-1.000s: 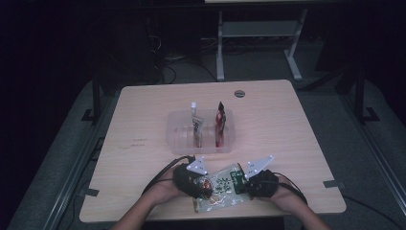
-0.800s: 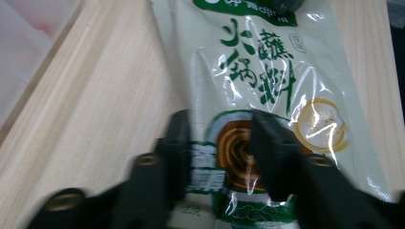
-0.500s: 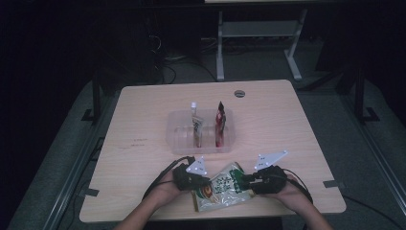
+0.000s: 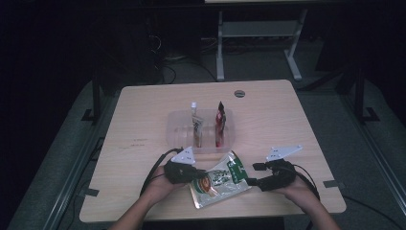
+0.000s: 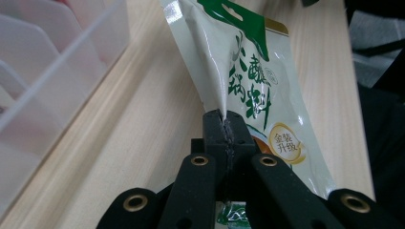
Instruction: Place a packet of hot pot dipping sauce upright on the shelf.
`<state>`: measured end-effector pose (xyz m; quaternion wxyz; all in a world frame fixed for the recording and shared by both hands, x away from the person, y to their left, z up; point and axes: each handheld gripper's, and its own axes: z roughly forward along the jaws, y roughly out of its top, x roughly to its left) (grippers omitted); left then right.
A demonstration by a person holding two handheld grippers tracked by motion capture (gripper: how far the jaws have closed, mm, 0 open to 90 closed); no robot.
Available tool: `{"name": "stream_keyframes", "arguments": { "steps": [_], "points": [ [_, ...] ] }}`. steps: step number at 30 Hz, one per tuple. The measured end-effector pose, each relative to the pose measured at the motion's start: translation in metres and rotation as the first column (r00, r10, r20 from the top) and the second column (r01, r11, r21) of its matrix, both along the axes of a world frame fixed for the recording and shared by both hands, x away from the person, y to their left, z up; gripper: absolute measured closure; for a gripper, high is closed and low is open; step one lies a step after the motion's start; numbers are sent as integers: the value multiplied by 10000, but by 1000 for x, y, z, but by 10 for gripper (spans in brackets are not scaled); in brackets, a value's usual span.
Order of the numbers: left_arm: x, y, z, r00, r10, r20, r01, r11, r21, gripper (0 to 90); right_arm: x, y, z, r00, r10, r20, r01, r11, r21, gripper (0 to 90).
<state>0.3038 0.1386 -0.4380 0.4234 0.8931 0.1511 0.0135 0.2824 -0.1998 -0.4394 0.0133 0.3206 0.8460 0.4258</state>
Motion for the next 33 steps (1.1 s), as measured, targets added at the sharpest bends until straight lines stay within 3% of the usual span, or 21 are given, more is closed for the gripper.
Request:
{"name": "stream_keyframes", "arguments": {
  "steps": [8, 18, 25, 33],
  "points": [
    [-5, 9, 11, 9998, -147, 163, 153, 9991, -390, 900, 6, -1, 4, 10000, 86, -35, -83, 9981, 617, 249],
    [-13, 14, 22, 9983, -324, 494, 359, 9968, -718, 900, 16, 11, 5, 9973, 608, -422, -544, 9890, 1377, 269],
    [-15, 15, 25, 9974, -384, 604, 434, 9956, -834, 900, 26, 29, 3, 9827, 1659, -829, -1462, 9679, 2046, 448],
    [-13, 21, 25, 9974, -224, 689, 292, 9946, -993, 900, 27, 36, 4, 9671, 2345, -985, -2032, 9452, 2556, 751]
  ]
}}
